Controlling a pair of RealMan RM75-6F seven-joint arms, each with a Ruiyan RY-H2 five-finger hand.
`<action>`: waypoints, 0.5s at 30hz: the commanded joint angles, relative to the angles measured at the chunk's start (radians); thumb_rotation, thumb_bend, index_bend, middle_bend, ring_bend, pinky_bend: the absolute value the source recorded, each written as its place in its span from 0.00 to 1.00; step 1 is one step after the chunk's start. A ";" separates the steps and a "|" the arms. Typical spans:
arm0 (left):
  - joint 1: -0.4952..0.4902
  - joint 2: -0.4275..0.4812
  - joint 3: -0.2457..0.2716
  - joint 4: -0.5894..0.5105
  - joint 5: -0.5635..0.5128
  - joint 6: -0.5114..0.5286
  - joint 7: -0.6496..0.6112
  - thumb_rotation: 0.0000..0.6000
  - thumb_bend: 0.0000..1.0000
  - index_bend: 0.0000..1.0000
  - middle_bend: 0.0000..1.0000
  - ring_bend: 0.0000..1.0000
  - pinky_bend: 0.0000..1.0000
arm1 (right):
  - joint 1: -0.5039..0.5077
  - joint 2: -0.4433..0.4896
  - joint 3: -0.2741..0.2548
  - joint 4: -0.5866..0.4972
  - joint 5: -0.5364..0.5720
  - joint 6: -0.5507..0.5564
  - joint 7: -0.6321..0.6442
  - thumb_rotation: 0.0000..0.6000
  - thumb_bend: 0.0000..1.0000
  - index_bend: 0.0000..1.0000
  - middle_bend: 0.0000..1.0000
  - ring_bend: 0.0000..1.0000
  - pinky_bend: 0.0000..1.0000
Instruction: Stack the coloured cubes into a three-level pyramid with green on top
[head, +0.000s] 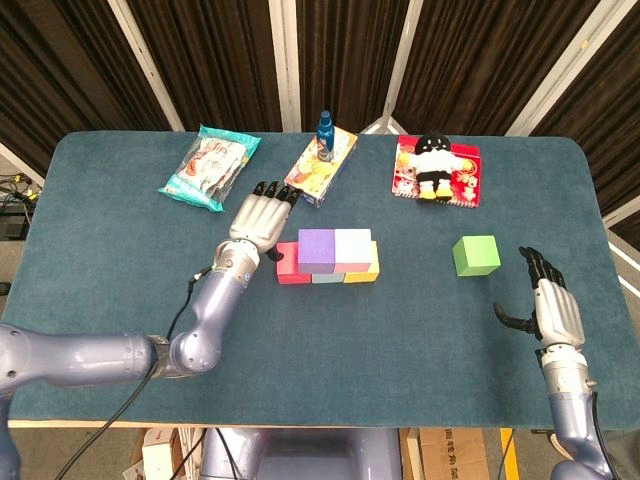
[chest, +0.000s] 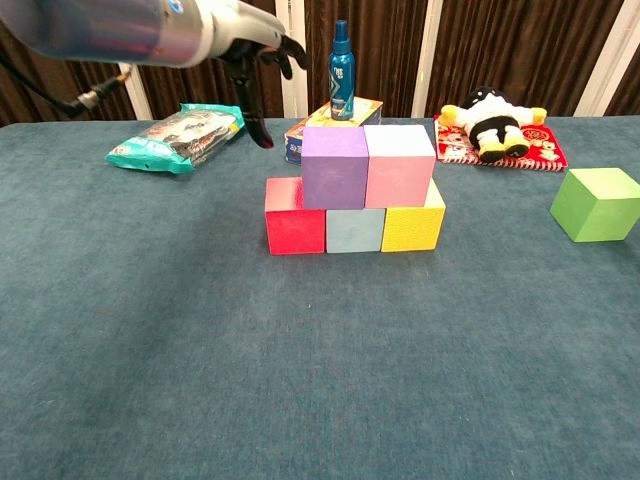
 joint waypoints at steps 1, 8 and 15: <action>0.048 0.067 0.004 -0.080 0.030 0.027 -0.042 1.00 0.20 0.00 0.06 0.00 0.05 | 0.001 -0.001 -0.003 0.000 -0.003 0.000 -0.004 1.00 0.34 0.00 0.00 0.00 0.00; 0.178 0.182 0.044 -0.244 0.192 0.151 -0.146 1.00 0.15 0.00 0.03 0.00 0.05 | 0.001 -0.005 -0.005 0.004 -0.009 0.008 -0.014 1.00 0.34 0.00 0.00 0.00 0.00; 0.350 0.312 0.140 -0.445 0.367 0.310 -0.223 1.00 0.13 0.00 0.00 0.00 0.05 | 0.001 -0.004 -0.011 -0.002 -0.024 0.017 -0.030 1.00 0.34 0.00 0.00 0.00 0.00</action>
